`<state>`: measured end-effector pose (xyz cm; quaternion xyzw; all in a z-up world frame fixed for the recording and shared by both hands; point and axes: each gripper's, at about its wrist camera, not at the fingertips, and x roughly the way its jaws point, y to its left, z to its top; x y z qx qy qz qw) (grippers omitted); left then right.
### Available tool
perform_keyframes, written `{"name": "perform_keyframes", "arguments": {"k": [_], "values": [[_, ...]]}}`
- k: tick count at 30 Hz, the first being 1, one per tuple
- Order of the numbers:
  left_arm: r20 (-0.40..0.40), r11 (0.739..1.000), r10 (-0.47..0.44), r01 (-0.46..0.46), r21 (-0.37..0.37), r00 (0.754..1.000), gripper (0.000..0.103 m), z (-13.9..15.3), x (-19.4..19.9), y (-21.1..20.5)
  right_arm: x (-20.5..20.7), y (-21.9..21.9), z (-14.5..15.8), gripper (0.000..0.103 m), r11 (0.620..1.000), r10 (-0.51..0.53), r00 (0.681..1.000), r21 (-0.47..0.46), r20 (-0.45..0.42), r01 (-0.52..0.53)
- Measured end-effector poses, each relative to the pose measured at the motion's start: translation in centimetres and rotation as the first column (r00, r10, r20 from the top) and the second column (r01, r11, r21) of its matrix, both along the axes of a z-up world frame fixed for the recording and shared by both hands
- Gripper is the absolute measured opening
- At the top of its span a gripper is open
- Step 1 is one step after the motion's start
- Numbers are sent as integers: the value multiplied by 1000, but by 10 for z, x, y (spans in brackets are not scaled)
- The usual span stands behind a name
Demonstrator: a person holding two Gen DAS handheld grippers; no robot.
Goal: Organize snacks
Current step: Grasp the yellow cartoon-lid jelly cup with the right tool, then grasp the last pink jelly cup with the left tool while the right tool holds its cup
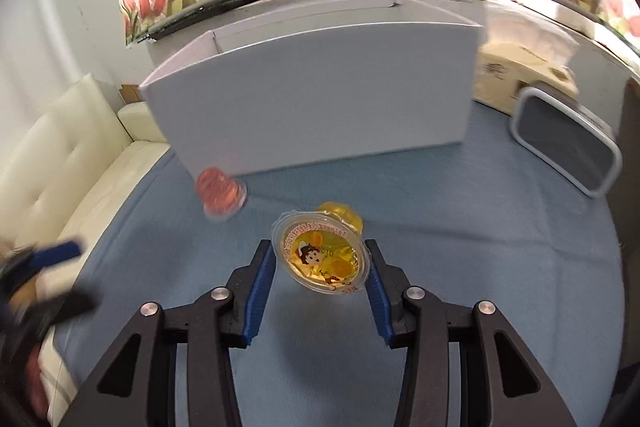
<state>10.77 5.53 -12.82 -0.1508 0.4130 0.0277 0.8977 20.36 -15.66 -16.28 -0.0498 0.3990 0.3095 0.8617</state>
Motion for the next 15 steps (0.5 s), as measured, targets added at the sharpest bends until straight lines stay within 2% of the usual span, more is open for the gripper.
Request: {"name": "perform_keyframes", "arguments": {"k": [5,11,13,15], "values": [[3,999,12,-12,50,1000,103,-11,52,-14,-25,-45,10,48,1000,-22,1000,20,2,22],[-36,993,34,-30,116,999,103,-30,96,-22,-41,-72,13,48,998,-49,999,50,-18,49],[-56,995,36,-30,97,998,100,-35,104,-21,-45,-78,12,48,997,-56,998,56,-16,57],[-67,993,43,-35,115,997,90,-37,108,-22,-48,-85,11,48,996,-58,998,70,-24,60]]}}
